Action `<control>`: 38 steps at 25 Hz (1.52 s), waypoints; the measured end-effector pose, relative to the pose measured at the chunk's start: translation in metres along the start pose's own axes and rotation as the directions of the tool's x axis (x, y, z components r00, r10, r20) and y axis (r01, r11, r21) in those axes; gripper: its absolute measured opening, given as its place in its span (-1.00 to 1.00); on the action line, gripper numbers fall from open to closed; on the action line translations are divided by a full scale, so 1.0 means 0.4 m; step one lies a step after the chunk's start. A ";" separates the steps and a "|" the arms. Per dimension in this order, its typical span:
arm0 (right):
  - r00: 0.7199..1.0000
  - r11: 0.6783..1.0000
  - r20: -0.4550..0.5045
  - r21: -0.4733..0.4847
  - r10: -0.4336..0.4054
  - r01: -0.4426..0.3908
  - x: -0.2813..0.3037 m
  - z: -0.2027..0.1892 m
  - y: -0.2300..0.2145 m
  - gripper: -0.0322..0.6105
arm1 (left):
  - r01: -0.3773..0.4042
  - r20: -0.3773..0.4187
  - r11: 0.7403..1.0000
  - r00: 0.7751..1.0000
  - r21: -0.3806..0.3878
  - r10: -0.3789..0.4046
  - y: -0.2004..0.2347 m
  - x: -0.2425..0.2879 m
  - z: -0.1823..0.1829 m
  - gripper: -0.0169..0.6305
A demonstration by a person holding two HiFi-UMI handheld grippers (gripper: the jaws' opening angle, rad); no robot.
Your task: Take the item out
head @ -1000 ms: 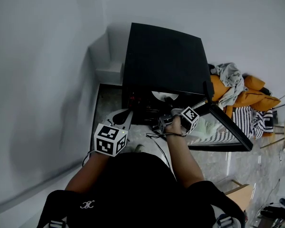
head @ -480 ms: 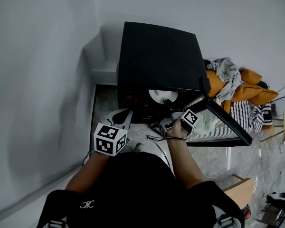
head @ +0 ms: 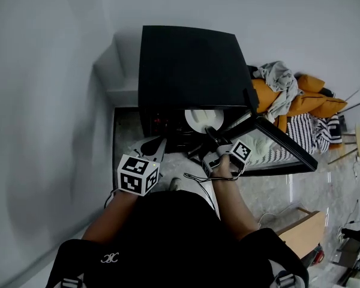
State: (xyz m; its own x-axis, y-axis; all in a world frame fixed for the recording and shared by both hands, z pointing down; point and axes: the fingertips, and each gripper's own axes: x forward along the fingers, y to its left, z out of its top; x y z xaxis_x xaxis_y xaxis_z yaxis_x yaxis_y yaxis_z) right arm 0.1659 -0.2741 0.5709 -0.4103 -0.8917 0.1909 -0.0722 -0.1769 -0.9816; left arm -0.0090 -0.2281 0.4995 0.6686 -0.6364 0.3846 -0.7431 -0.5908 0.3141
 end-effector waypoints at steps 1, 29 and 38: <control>1.000 1.000 0.001 -0.004 0.000 0.000 -0.011 0.001 -0.001 -0.83 | 0.008 -0.003 1.000 1.000 0.003 -0.008 -0.005 0.003 -0.001 -0.95; 0.997 1.000 0.079 0.002 -0.009 0.009 -0.259 -0.125 -0.036 -0.83 | 0.198 -0.086 0.979 0.977 0.053 -0.193 -0.085 0.017 -0.047 -0.95; 0.995 1.000 0.101 0.007 -0.020 0.019 -0.320 -0.147 -0.034 -0.84 | 0.235 -0.085 0.971 0.969 0.044 -0.231 -0.110 0.029 -0.056 -0.95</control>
State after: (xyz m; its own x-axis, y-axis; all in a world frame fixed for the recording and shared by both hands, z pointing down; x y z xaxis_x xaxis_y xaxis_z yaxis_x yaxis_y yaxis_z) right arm 0.1661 -0.1330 0.5594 -0.3149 -0.9255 0.2102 -0.0741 -0.1968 -0.9776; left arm 0.0307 -0.1984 0.5096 0.8172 -0.4382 0.3744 -0.5632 -0.7451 0.3574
